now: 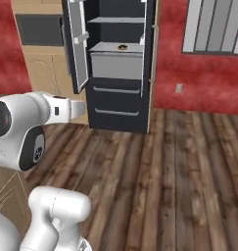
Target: Take the cake and donut from the fridge and place them on the empty tray on the dining counter.
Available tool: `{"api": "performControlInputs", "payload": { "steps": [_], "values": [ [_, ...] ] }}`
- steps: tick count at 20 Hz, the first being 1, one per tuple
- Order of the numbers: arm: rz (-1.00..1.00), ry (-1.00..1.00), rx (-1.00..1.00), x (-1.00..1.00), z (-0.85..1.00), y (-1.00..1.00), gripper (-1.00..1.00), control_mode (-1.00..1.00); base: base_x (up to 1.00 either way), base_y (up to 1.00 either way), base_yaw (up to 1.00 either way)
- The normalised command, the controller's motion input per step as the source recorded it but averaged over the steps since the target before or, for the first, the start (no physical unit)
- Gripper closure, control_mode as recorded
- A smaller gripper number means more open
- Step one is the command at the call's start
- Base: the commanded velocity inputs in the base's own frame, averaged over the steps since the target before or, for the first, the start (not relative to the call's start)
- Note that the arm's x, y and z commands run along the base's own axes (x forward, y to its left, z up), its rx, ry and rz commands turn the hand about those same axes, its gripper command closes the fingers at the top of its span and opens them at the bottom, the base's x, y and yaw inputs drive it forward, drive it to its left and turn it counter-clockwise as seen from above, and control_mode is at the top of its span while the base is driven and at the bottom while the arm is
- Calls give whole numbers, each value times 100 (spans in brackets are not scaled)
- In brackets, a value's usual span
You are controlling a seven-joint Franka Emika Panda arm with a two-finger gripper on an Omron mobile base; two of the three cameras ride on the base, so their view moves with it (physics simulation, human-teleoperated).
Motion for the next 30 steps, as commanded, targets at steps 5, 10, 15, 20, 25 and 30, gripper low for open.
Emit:
{"api": "performControlInputs", "payload": {
  "steps": [5, 10, 15, 20, 25, 30],
  "values": [
    [0, 0, 0, 0, 0, 0, -100, 100, 100, 18, 0],
    [0, 0, 0, 0, 0, 0, -100, 100, 100, -38, 11],
    [0, 0, 0, 0, 0, 0, -100, 100, 100, 7, 1],
    [0, 0, 0, 0, 0, 0, -100, 100, 100, 40, -6],
    [0, 0, 0, 0, 0, 0, -100, 100, 100, 31, -4],
    [0, 0, 0, 0, 0, 0, -100, 100, 100, 48, -13]
  ]
}}
